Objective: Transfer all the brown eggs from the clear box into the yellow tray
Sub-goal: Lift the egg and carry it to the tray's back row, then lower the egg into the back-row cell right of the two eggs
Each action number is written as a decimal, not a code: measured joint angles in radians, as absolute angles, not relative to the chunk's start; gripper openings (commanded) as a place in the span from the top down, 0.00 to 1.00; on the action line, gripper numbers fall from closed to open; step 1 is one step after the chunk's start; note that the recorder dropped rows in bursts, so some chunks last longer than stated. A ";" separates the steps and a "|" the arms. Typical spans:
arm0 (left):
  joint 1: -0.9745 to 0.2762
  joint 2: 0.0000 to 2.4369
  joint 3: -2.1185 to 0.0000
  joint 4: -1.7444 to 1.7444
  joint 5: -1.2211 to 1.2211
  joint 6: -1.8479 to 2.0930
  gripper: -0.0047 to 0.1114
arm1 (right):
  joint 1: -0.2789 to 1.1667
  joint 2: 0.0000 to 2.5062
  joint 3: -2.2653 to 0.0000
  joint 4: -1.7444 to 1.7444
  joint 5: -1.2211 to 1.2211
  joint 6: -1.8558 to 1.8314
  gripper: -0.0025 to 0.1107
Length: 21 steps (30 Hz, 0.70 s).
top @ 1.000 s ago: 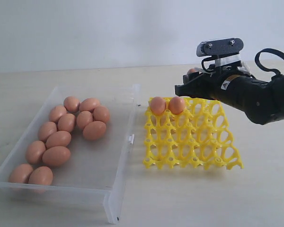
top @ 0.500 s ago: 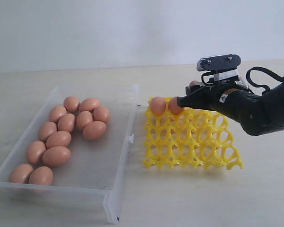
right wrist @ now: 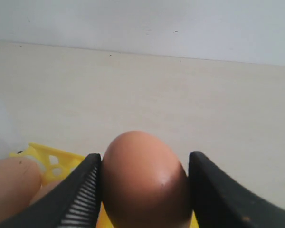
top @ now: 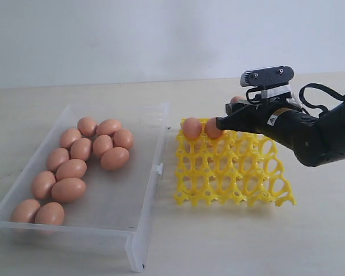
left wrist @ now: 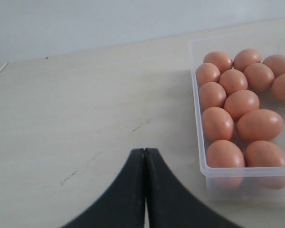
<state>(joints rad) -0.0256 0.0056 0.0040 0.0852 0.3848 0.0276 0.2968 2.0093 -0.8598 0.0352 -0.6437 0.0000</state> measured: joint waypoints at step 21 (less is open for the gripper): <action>-0.026 0.006 0.004 0.085 0.385 0.028 0.96 | 0.296 2.076 -0.890 0.000 -0.617 0.047 0.98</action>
<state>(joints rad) -0.0256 0.0056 0.0040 0.0852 0.3848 0.0276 0.2956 2.0761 -0.8895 0.0000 -0.6174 0.0468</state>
